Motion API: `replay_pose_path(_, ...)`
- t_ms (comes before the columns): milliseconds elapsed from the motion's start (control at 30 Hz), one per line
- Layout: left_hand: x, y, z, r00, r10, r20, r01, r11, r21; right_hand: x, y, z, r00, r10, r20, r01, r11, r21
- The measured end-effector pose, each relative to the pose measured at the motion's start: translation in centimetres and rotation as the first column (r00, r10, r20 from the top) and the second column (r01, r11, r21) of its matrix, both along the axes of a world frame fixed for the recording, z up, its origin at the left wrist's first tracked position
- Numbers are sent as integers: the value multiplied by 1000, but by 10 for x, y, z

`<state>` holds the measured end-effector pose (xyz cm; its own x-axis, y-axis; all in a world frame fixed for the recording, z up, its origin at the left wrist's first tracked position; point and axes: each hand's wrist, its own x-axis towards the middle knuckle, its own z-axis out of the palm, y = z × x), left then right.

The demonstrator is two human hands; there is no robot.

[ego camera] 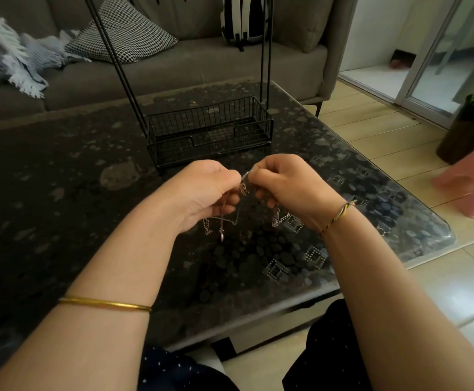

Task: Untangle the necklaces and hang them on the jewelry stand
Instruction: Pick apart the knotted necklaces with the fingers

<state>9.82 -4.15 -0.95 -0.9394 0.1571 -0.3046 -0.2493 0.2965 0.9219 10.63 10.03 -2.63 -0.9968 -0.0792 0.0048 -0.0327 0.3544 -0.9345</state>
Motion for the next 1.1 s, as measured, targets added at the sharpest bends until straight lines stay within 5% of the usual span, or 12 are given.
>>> replay_pose_path(333, 0, 0, -2, 994, -57, -89, 40, 982, -185, -1, 0, -3, 999, -9, -44, 7, 998, -60)
replay_pose_path(700, 1, -1, 4, 991, 102, 85, -112, 986, 126, 2, -3, 2, 998, 68, 1, -68, 997, 40)
replay_pose_path(1100, -1, -4, -1, 994, 76, -74, -77, 997, -11, 3, -1, 4, 987, 45, 152, 10, 939, -344)
